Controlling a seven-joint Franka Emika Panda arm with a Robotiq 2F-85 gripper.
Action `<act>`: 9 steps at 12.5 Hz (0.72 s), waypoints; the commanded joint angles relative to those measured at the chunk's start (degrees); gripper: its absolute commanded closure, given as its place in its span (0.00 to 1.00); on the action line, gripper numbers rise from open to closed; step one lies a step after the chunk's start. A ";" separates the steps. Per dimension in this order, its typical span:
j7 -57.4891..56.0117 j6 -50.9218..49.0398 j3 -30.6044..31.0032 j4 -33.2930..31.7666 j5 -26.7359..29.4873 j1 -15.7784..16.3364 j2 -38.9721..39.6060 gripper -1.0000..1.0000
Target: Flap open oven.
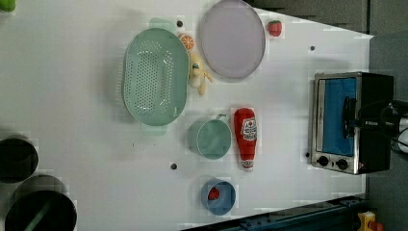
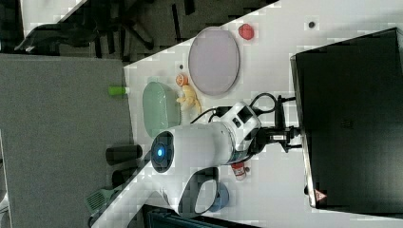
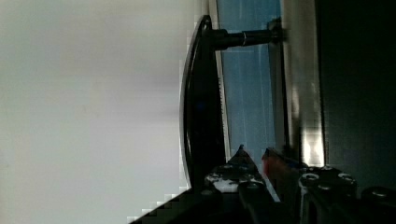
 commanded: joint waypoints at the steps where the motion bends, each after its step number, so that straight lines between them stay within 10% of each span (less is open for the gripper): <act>1: -1.55 1.07 1.38 0.23 -1.00 1.28 0.17 0.83; 9: 21.30 -0.74 7.25 -1.78 -21.84 5.02 1.11 0.83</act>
